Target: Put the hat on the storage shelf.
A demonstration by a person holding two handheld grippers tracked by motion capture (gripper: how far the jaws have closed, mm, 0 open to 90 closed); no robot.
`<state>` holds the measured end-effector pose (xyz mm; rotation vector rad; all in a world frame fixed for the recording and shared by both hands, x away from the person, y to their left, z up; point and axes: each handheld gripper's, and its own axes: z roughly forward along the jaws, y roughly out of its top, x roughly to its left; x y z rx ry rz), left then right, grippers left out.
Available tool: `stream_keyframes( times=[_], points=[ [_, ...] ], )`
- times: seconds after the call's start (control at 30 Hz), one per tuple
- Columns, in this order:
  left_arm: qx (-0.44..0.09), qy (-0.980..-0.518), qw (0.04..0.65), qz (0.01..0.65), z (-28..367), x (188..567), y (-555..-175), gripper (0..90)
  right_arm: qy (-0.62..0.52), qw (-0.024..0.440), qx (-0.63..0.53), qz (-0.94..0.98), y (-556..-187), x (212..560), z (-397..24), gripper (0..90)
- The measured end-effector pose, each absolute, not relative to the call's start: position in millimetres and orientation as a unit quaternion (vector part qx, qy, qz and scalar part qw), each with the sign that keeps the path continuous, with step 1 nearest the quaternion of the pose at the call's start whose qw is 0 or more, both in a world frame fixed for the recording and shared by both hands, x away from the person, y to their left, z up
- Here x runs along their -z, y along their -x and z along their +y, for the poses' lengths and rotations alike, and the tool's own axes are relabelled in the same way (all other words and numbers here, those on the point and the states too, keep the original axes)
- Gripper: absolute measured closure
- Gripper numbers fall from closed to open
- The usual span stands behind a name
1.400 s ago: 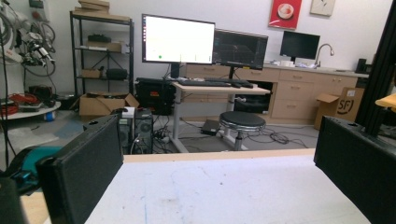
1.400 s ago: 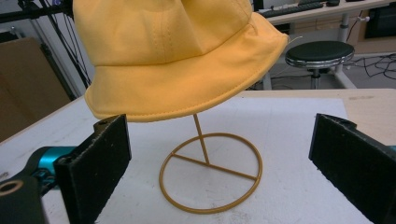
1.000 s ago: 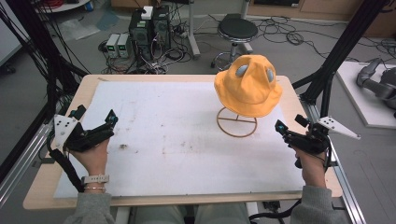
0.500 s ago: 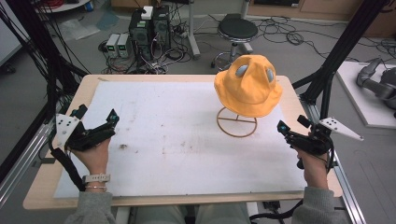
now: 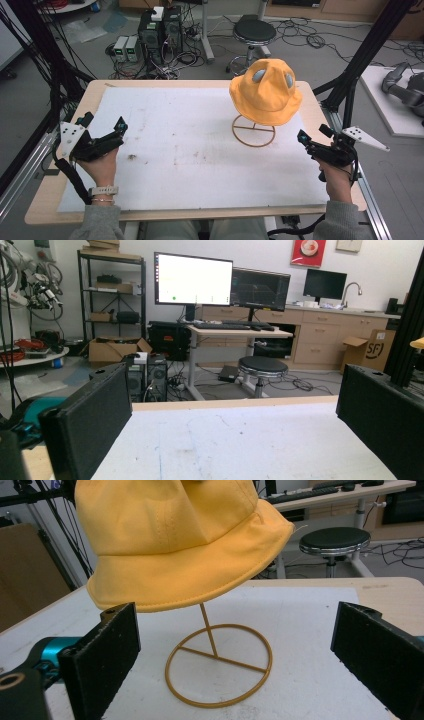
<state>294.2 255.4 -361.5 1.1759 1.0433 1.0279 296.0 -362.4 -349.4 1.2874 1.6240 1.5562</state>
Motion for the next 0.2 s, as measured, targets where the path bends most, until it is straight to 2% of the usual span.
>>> stream_keyframes(
  times=[0.2],
  points=[
    [-0.442, -0.506, 0.59, 0.448, 255.8, 361.8, -294.3, 1.7, -0.477, 0.271, -0.579, 0.602, -297.4, 349.4, -361.4, 5.2]
  ],
)
